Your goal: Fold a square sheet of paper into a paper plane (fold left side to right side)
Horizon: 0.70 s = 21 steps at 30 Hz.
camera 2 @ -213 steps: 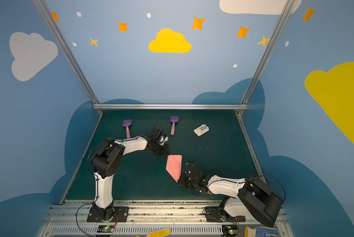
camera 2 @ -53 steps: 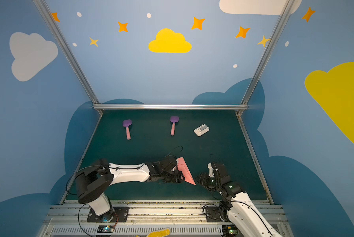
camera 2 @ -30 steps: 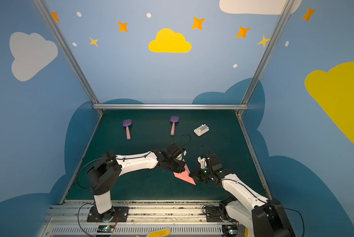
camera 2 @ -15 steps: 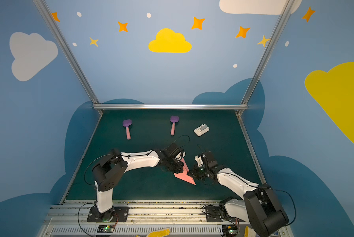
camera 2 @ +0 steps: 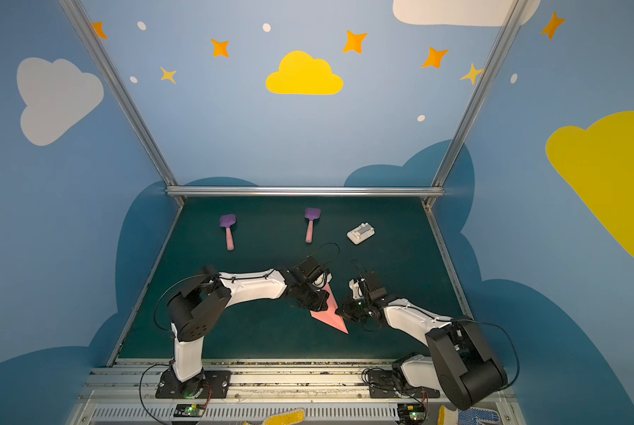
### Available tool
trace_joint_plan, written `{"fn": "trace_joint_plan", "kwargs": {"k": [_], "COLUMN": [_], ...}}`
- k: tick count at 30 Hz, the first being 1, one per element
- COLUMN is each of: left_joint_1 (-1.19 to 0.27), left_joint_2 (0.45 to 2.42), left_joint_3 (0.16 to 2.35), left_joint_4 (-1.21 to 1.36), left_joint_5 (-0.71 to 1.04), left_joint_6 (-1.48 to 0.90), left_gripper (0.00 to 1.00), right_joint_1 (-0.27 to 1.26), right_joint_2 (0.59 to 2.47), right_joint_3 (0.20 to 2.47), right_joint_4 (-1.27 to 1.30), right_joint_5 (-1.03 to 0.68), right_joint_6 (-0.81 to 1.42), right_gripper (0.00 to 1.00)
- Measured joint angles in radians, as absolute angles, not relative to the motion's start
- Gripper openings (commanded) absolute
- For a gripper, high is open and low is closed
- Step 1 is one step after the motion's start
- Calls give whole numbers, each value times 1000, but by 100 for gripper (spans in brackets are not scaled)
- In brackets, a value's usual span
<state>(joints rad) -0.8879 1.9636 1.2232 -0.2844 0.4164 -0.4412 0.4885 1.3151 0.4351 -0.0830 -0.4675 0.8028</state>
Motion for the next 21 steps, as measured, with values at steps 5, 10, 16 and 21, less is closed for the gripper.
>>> {"fn": "trace_joint_plan", "kwargs": {"k": [5,10,16,21], "left_joint_1": [-887,-886,-885,-874], "left_joint_2": [1965,1967,1997,2017], "left_joint_3": [1224,1240,1268,1258], "left_joint_4": [-285,-286,-284,-273], "left_joint_5": [424,439,441,454], "left_joint_6": [-441,-440,-433,-441], "left_gripper": [4,7,4,4], "right_joint_1": [495,500,507,526], "right_joint_2": [1336,1337,1334,1310], "right_joint_3": [419,415,411,394], "right_joint_4": [-53,-39,-34,-28], "right_joint_5": [-469,-467,-460,-443], "right_joint_6": [803,803,803,804], "right_gripper": [0,0,0,0]}}
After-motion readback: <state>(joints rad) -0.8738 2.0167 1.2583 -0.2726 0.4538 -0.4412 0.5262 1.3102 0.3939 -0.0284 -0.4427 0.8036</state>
